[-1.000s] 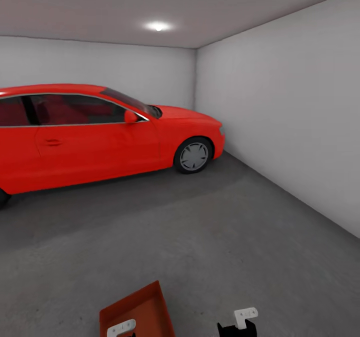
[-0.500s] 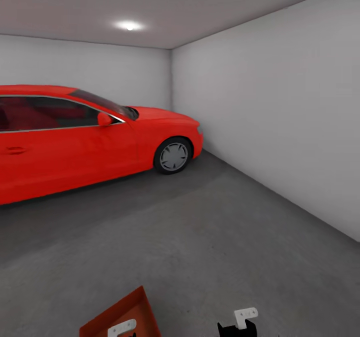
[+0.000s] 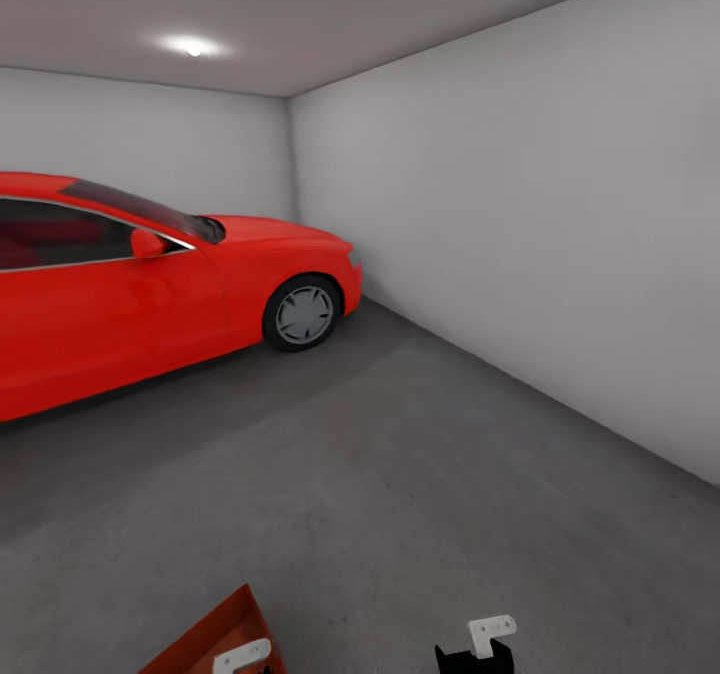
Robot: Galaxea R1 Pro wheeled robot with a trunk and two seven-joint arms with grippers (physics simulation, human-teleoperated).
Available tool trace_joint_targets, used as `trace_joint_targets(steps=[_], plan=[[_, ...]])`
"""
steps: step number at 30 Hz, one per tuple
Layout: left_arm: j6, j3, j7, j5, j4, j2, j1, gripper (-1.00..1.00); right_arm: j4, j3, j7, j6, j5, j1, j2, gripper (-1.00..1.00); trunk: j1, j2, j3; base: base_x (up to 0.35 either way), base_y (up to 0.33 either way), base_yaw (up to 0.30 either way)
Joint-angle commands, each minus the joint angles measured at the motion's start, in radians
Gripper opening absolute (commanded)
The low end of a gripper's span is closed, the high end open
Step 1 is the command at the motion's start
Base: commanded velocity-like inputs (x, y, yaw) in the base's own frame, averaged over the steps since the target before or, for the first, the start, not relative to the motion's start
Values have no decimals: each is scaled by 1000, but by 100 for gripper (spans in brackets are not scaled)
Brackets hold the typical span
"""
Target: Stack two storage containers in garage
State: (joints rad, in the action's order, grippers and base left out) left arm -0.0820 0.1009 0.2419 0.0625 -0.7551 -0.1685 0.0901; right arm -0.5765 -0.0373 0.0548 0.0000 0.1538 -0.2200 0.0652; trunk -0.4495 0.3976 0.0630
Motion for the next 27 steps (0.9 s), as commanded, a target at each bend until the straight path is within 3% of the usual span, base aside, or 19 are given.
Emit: trace_joint_targets(steps=[1,10,19,27], plan=[[-5,2,2,7,-3,-1,0,100,0,-4,5,0,9,-1,1,100,0,2,2,-133,-241,-295],[-5,2,2,7,-3,0,0,100,0,-4,5,0,9,-1,1,100,0,2,1,-151,-232,-295],[-5,3,2,7,-2,0,0,100,0,-4,4,0,9,-1,1,100,0,2,-2,-30,-19,-295],[-5,3,2,7,-2,0,0,100,0,-4,3,0,9,-1,1,100,0,2,-6,-270,0,-295]])
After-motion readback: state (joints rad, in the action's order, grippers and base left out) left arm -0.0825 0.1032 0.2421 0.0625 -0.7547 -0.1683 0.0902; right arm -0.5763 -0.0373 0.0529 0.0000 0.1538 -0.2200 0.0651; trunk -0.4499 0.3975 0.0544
